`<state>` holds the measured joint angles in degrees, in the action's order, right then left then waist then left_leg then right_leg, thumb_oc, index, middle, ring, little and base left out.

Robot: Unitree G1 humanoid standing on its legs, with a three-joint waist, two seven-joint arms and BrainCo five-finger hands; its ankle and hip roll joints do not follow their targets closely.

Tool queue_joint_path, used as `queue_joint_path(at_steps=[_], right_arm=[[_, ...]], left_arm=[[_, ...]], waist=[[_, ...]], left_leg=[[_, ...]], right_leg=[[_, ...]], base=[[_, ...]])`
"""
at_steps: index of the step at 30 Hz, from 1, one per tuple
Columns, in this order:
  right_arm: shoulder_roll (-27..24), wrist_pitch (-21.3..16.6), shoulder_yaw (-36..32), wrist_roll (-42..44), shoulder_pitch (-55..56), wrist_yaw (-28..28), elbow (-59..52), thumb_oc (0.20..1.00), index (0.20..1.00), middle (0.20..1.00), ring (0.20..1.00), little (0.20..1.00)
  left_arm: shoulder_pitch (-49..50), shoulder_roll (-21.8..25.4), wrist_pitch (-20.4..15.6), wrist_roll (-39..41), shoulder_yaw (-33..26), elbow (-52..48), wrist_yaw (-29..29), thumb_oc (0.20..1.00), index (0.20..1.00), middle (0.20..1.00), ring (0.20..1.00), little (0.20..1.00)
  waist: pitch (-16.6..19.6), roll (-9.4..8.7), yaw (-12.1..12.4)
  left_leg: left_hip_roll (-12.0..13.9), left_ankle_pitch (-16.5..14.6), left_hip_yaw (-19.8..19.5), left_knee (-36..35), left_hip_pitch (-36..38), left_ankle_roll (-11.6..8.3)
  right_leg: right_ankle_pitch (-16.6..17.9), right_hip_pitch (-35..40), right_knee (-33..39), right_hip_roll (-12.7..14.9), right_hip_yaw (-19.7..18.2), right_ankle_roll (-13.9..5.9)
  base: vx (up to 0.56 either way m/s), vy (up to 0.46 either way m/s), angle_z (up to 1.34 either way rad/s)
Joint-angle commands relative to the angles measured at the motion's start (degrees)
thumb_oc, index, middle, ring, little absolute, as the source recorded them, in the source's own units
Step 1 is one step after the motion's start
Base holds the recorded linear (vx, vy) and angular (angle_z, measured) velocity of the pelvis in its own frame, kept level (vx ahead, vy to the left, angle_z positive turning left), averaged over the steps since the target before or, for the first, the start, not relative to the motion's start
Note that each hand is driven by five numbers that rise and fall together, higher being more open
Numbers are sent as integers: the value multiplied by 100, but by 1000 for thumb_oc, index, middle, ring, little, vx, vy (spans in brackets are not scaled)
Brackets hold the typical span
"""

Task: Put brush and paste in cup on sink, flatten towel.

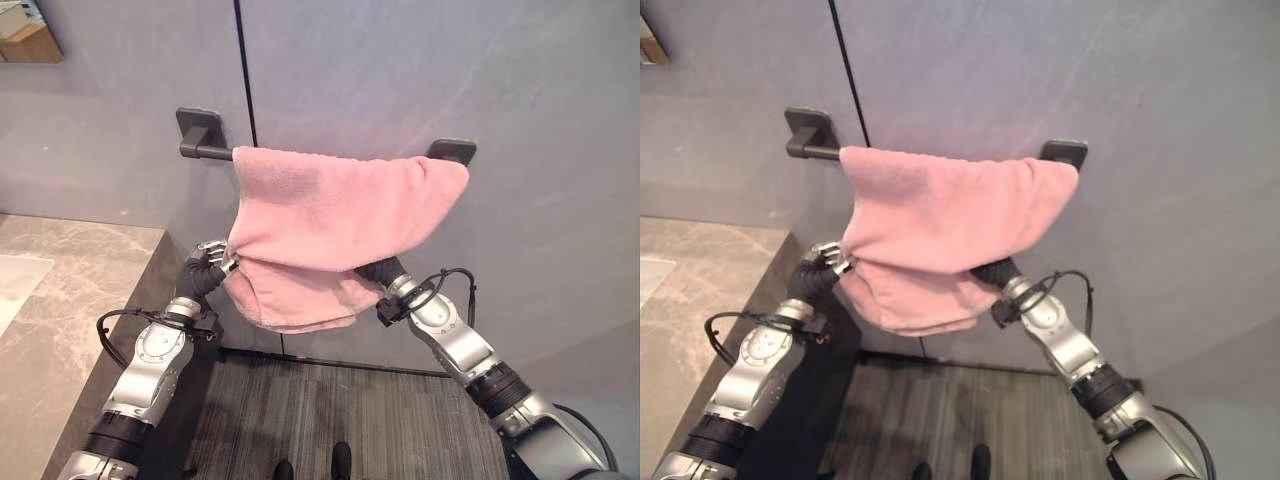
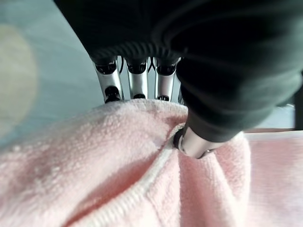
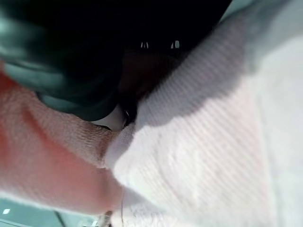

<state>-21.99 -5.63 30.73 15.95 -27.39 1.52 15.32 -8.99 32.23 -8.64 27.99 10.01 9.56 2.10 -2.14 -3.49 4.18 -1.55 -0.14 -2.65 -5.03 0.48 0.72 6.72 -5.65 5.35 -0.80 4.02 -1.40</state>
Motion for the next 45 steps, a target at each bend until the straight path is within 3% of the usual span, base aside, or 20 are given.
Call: queue_joint_path(at_steps=[1,8,15,21,24,27,28,29,30,31,32,45], right_arm=[[108,-27,-92,-115,-431,-64,101,200,200,200,200,200],[40,-246,-383,-303,-664,-219,-1208,200,200,200,200,200],[-54,-292,-565,-598,-473,-242,-1500,200,200,200,200,200],[-119,-208,-644,-724,88,-143,-1198,200,200,200,200,200],[-220,-141,-678,-1250,368,-102,-1018,307,307,307,307,307],[-190,-87,-616,-1308,531,-73,-751,310,310,310,310,310],[-91,-60,-580,-1231,639,-81,-390,413,413,413,413,413],[9,-46,-513,-1201,687,-96,-41,598,598,598,598,598],[62,-53,-489,-1156,698,-100,103,1000,1000,1000,1000,1000],[129,-45,-496,-1099,721,-154,265,1000,1000,1000,1000,1000],[153,-35,-531,-1159,742,-220,335,1000,1000,1000,1000,1000],[87,4,-666,-1401,1020,-405,1391,1000,1000,1000,1000,1000]], left_arm=[[-519,180,-179,-330,183,435,241,200,200,200,200,200],[-588,77,-327,-69,-102,-120,484,200,200,200,200,200],[-467,149,-374,-394,-321,-561,497,200,200,200,200,200],[-50,30,-283,-569,-426,-276,414,200,200,200,200,200],[225,-109,-194,-719,-525,33,389,200,200,200,200,200],[317,-216,-150,-738,-477,342,361,200,200,200,200,200],[352,-263,-119,-802,-403,649,333,200,200,200,200,200],[358,-323,-104,-909,-344,973,362,200,200,200,200,200],[349,-345,-109,-928,-312,1100,378,385,385,385,385,385],[343,-371,-109,-973,-282,1207,420,564,564,564,564,564],[355,-397,-97,-1034,-289,1228,478,1000,1000,1000,1000,1000],[589,-677,-24,-1430,-229,2254,563,1000,1000,1000,1000,1000]], waist=[[153,-113,134],[131,-152,125],[173,-182,116],[203,-172,79],[215,-147,68],[238,-122,52],[247,-104,48],[269,-85,50],[278,-77,52],[290,-67,43],[299,-55,42],[354,60,27]], left_leg=[[244,-100,-422,3,-131,-102],[247,-103,-422,3,-175,-80],[271,-151,-390,3,-130,-79],[302,-201,-354,3,-42,-85],[324,-219,-334,3,15,-89],[337,-229,-323,3,53,-95],[346,-231,-320,3,90,-98],[363,-240,-299,3,146,-103],[370,-242,-295,3,163,-106],[373,-245,-290,3,184,-108],[381,-249,-284,3,205,-108],[411,-183,-270,3,248,-152]], right_leg=[[-276,404,-175,877,240,-685],[-282,333,-225,873,265,-695],[-311,372,-217,850,241,-684],[-327,432,-205,844,214,-683],[-352,484,-186,831,205,-683],[-361,515,-174,828,192,-679],[-378,557,-173,821,185,-674],[-395,607,-174,815,181,-673],[-399,619,-173,813,178,-670],[-403,632,-170,811,168,-664],[-408,646,-171,806,157,-657],[-375,717,-81,800,129,-641]], base=[[-11,13,5],[-1,6,7],[4,0,0],[0,0,0],[0,0,0],[0,0,0],[0,0,0],[0,0,0],[16,-9,-3],[1,-5,-6],[1,-4,-13],[-18,-1,-1]])
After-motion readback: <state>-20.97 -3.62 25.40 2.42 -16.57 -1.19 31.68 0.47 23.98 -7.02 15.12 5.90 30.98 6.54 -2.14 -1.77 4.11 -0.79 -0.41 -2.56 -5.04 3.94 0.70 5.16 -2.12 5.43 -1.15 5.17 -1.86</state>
